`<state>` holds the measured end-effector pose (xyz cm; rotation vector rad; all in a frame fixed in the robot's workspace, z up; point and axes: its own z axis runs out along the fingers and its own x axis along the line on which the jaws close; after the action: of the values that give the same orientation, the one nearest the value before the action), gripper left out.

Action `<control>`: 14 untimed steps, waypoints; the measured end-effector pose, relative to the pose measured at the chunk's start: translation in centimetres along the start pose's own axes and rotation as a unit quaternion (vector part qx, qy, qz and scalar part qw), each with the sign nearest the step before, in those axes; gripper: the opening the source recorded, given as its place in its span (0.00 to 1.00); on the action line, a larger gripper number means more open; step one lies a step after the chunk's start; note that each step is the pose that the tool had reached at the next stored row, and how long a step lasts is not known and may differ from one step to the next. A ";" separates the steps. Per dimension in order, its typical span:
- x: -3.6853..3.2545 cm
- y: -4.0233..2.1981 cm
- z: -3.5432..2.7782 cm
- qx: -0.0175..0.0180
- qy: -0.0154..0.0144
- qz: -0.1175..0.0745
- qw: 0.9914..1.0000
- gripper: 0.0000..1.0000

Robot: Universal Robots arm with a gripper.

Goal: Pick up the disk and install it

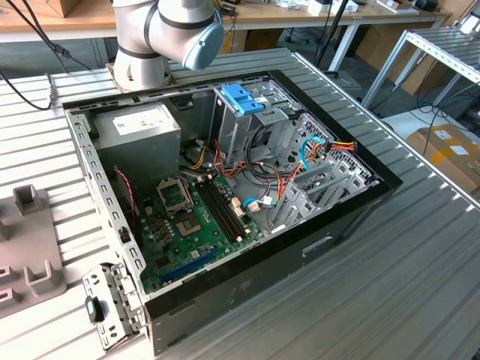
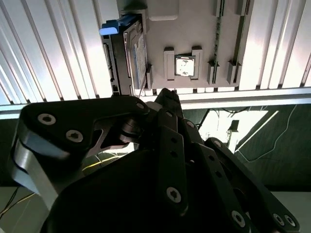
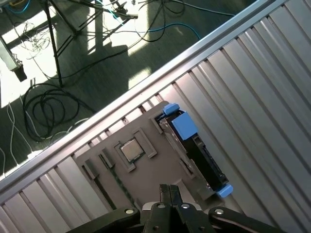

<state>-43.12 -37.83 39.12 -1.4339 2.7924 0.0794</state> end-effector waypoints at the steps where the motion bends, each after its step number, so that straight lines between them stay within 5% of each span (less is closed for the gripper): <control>1: 0.00 0.00 0.00 0.000 0.000 -0.002 1.000 0.11; 14: 0.00 0.00 0.00 -0.001 0.001 -0.027 1.000 0.11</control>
<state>-43.12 -37.83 39.12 -1.5092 2.7540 0.0796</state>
